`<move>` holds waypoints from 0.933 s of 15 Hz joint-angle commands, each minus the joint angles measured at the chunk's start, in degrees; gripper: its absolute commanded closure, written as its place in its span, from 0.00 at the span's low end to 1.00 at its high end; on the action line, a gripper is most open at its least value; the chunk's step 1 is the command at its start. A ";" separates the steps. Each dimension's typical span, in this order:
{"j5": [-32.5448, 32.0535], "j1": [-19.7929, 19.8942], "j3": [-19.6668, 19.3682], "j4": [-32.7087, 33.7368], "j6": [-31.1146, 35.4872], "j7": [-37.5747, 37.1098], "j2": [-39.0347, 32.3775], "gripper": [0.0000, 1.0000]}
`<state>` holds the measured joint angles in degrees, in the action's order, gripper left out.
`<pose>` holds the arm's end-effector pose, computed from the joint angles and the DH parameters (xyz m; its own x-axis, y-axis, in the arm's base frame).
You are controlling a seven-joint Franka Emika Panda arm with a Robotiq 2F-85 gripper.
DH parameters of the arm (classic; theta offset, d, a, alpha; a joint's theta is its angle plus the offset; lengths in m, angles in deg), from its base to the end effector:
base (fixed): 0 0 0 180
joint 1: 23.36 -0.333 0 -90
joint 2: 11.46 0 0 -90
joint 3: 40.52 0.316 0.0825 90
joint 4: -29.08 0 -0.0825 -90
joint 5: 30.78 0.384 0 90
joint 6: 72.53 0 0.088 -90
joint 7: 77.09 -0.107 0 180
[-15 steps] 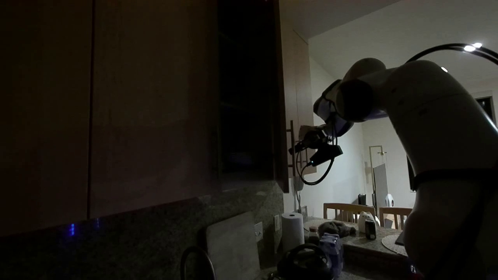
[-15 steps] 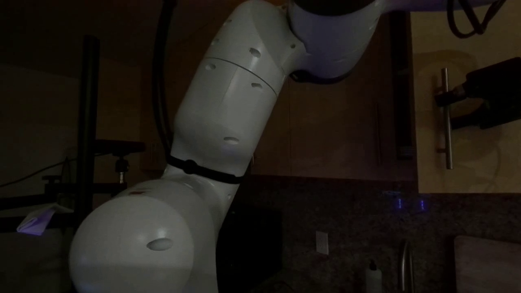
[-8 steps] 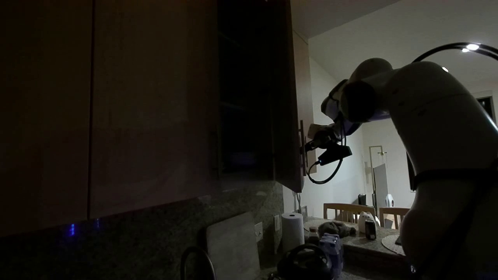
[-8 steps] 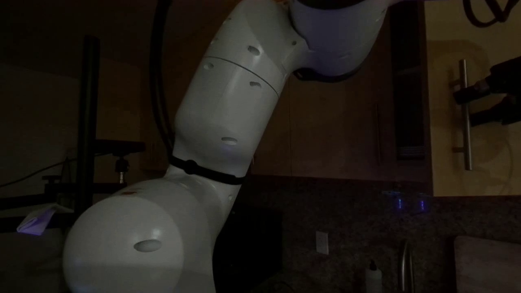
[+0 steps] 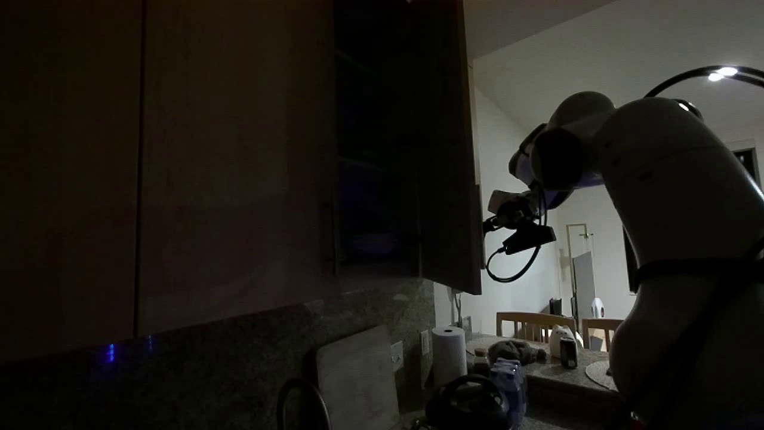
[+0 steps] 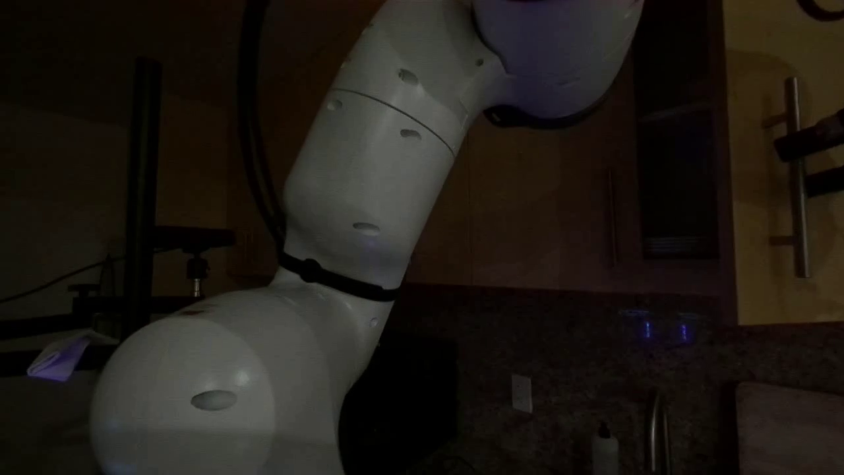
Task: Open the third cabinet door from the right
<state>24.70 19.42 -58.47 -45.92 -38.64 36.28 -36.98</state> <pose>0.3971 -0.3992 0.5211 0.2889 0.2474 0.9248 0.9543 0.0031 -0.2990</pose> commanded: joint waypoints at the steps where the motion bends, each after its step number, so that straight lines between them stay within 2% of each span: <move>1: 0.38 3.36 -0.12 -2.05 -4.39 -0.86 2.45 0.00; 3: 4.90 4.10 -0.96 -5.60 -0.38 -4.68 4.44 0.00; 7: 14.03 5.25 -2.22 -9.54 2.97 -12.86 6.98 0.00; 11: 17.76 5.58 -3.37 -12.16 4.13 -16.80 9.86 0.00; 14: 17.10 5.11 -3.82 -13.05 5.04 -17.55 11.94 0.00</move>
<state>41.12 25.06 -62.02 -55.16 -36.01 20.99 -28.89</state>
